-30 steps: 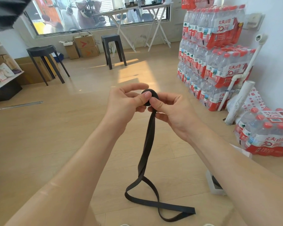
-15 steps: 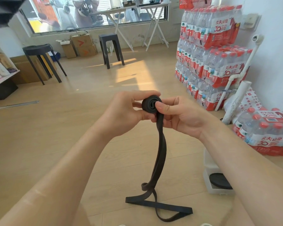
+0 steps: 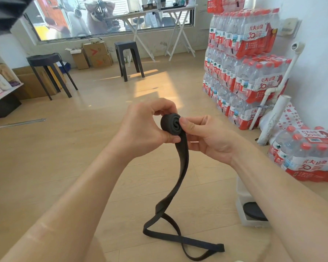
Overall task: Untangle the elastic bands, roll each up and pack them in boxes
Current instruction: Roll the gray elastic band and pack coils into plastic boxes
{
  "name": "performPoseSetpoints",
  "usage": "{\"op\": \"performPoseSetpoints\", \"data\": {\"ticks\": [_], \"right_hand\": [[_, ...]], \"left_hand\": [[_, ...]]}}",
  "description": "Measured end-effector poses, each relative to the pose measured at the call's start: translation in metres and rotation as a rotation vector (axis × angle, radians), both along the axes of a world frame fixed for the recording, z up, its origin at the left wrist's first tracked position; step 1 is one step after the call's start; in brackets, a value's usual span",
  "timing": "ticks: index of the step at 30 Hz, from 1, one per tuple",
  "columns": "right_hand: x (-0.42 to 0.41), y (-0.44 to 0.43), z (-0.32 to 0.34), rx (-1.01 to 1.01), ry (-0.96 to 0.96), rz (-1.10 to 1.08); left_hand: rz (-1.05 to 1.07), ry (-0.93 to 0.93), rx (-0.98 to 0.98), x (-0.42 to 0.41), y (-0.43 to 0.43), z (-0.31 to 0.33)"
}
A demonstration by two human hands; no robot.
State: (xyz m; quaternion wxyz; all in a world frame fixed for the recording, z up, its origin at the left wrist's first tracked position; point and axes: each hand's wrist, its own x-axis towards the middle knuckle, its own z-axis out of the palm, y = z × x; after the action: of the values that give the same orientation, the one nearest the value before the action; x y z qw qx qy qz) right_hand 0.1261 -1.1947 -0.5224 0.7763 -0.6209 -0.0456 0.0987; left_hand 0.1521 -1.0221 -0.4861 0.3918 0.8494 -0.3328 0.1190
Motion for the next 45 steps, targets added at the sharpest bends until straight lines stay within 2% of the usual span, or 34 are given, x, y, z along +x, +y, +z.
{"op": "performPoseSetpoints", "data": {"ticks": [7, 14, 21, 24, 29, 32, 34, 36, 39, 42, 45], "right_hand": [[0.0, 0.001, 0.003, 0.132, -0.077, 0.077], [0.003, -0.001, 0.002, 0.169, -0.121, 0.02], [0.005, -0.004, -0.002, 0.206, -0.073, 0.008], [0.005, -0.003, -0.002, 0.112, -0.081, 0.008], [-0.003, 0.005, 0.005, -0.294, -0.146, -0.126], [-0.002, 0.01, 0.002, -0.347, -0.204, -0.218], [-0.003, 0.01, 0.004, -0.339, -0.215, -0.203], [-0.003, 0.005, 0.004, -0.333, -0.219, -0.163], [-0.002, -0.004, 0.003, -0.295, -0.204, -0.059], [-0.002, -0.01, 0.003, -0.129, -0.178, 0.123], [0.0, -0.007, 0.002, 0.036, -0.171, 0.262]], "left_hand": [[0.004, -0.102, 0.007, -0.001, -0.001, 0.001], [-0.05, 0.052, 0.106, -0.002, -0.005, 0.001], [-0.079, -0.002, 0.095, -0.004, 0.0, 0.004], [-0.031, -0.078, 0.067, -0.006, 0.002, 0.004], [0.078, -0.233, 0.16, -0.006, 0.003, 0.0], [0.142, -0.33, 0.235, -0.004, -0.002, -0.002], [0.161, -0.348, 0.278, -0.004, -0.006, -0.003], [0.109, -0.22, 0.252, -0.002, -0.006, -0.004], [-0.04, 0.112, 0.11, 0.002, -0.001, 0.002], [-0.199, 0.329, -0.022, 0.004, 0.007, 0.008], [-0.353, 0.534, -0.267, 0.005, 0.012, 0.008]]}}
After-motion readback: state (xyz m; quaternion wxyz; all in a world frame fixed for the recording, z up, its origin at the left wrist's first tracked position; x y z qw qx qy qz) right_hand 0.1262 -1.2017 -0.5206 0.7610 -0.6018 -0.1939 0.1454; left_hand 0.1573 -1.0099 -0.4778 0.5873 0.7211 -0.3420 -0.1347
